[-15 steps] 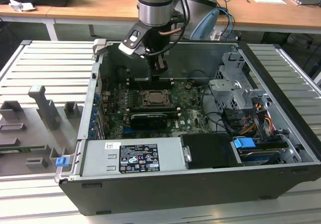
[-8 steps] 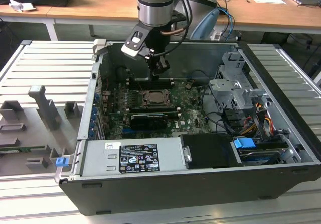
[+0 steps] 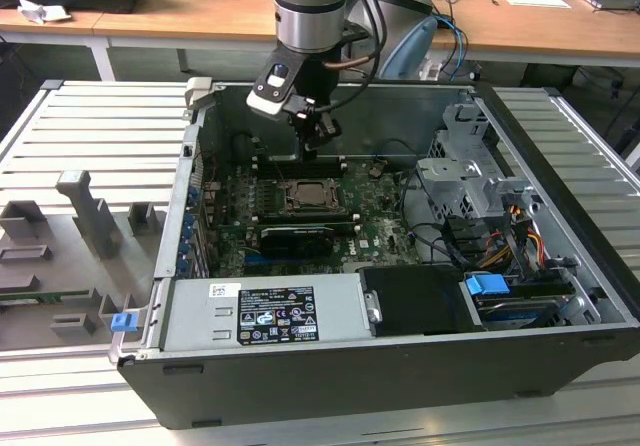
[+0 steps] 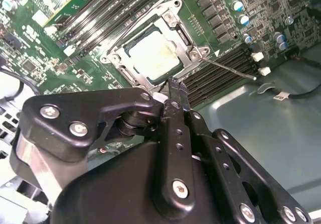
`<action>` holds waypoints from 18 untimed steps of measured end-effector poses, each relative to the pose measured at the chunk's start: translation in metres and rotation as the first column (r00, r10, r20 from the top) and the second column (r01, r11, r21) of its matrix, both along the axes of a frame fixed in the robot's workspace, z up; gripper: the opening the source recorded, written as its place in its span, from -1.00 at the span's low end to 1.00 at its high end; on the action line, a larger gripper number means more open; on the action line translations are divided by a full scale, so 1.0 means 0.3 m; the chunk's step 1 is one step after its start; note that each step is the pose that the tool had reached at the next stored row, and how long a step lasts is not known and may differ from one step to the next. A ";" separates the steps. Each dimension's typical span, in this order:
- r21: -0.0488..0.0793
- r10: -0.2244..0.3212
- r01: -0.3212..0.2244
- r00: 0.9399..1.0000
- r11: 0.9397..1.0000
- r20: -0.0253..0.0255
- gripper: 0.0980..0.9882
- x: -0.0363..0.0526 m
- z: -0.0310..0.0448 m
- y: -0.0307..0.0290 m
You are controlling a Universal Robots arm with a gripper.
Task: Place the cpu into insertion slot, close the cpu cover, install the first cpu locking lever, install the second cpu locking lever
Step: 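Install the first cpu locking lever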
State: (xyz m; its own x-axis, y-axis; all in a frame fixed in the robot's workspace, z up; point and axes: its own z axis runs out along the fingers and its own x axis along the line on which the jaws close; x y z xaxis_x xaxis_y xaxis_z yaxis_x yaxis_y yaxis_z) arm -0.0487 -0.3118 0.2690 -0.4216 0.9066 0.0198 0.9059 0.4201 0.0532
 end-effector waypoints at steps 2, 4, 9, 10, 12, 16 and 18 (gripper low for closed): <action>0.000 0.021 -0.021 1.000 1.000 0.000 -0.98 0.000 0.000 0.000; 0.000 0.050 -0.050 0.999 0.999 0.000 -0.98 0.000 0.000 0.000; 0.000 0.119 -0.119 0.993 0.993 0.000 -0.98 0.000 0.000 0.000; 0.000 0.129 -0.129 0.992 0.992 0.000 -0.98 0.000 0.000 0.000; 0.000 0.160 -0.160 0.987 0.987 0.000 -0.98 0.000 0.000 0.000; 0.000 0.227 -0.227 0.974 0.974 0.000 -0.98 0.000 0.000 0.000; 0.000 0.288 -0.288 0.958 0.958 0.000 -0.98 0.000 0.000 0.000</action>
State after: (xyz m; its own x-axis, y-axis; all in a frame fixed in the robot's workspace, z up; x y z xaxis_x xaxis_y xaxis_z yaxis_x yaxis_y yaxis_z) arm -0.0487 -0.3119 0.2689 -0.6646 0.7470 0.0194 0.7467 0.6630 0.0529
